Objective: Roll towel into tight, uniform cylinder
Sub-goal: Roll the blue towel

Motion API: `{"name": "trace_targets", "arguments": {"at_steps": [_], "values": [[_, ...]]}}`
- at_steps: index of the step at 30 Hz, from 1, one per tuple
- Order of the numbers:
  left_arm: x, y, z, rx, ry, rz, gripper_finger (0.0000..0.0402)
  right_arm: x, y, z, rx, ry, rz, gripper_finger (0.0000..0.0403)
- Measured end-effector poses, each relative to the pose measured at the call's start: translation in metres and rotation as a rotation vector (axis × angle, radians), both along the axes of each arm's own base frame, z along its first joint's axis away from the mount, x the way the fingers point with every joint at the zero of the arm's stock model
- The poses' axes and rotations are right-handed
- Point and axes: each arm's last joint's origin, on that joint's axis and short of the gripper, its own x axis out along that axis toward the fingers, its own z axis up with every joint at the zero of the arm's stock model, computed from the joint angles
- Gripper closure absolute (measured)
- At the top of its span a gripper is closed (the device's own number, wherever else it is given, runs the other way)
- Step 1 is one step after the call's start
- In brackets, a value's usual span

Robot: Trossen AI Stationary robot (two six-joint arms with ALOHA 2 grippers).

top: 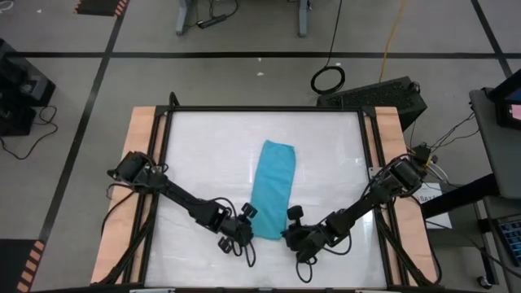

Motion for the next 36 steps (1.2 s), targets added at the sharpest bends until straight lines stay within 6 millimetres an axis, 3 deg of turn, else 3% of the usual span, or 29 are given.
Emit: {"name": "trace_targets", "arguments": {"at_steps": [6, 22, 30, 36], "values": [[-0.001, -0.006, 0.000, -0.028, -0.012, 0.031, 0.0393, -0.002, 0.003, 0.003, 0.083, -0.020, -0.074, 0.0400], [-0.001, -0.028, 0.008, -0.245, -0.105, 0.207, 0.0399, -0.013, 0.017, 0.018, 0.394, -0.050, -0.255, 0.0402], [-0.016, -0.034, 0.004, -0.331, -0.091, 0.333, 0.0400, -0.021, 0.029, 0.018, 0.517, -0.035, -0.308, 0.0403], [-0.025, -0.033, 0.014, -0.518, -0.202, 0.415, 0.0401, -0.025, 0.034, 0.019, 0.574, -0.056, -0.369, 0.0403]]}}
